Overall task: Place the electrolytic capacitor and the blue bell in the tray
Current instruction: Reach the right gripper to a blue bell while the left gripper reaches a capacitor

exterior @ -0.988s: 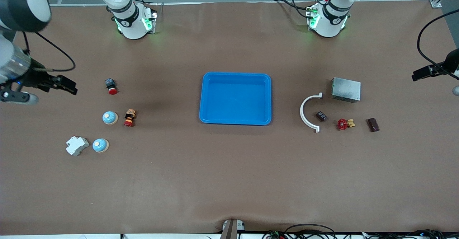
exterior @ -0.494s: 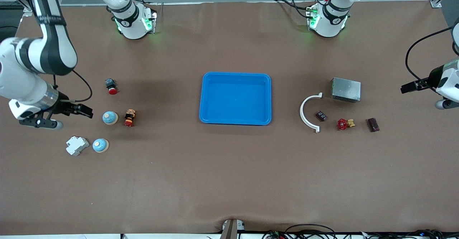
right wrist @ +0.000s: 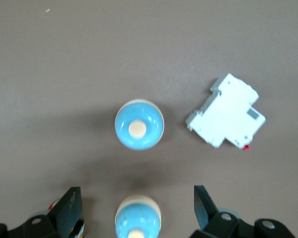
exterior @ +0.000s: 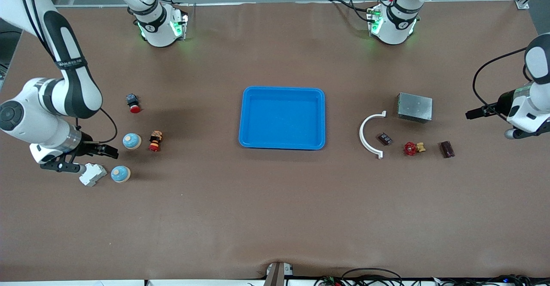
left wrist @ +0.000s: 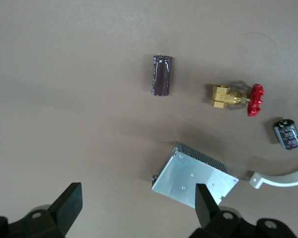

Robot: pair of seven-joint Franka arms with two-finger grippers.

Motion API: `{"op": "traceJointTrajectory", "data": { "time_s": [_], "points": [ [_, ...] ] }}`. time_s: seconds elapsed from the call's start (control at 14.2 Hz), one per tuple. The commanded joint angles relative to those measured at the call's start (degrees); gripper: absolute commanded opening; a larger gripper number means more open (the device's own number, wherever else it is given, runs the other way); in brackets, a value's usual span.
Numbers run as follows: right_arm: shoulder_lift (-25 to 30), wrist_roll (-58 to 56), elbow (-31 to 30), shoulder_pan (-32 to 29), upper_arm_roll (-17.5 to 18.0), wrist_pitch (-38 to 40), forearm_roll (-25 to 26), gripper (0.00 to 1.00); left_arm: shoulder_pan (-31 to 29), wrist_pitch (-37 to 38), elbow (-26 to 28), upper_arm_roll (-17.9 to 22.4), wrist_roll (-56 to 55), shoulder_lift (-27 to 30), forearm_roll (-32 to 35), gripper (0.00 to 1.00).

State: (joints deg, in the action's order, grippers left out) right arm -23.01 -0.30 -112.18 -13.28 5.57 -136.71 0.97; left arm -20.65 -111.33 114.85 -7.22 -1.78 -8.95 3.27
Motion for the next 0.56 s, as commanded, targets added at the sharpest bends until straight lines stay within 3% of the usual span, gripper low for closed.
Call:
{"op": "traceJointTrajectory", "data": {
  "time_s": [0.0,0.21,0.49],
  "points": [
    [-4.2,-0.5,2.1,-1.2,0.8,-4.1,0.2,1.00,-1.0,-2.4,0.0,-0.6,0.5,-3.7,-0.9,1.00],
    [-7.8,-0.2,2.2,-1.1,0.8,-9.1,0.2,1.00,-0.4,-3.7,0.0,-0.6,0.1,-5.6,-0.9,1.00],
    [-11.9,0.0,4.4,-0.9,0.8,-10.1,0.1,1.00,-1.0,-10.7,0.0,-0.3,0.0,-11.4,-0.5,1.00]
  ]
}}
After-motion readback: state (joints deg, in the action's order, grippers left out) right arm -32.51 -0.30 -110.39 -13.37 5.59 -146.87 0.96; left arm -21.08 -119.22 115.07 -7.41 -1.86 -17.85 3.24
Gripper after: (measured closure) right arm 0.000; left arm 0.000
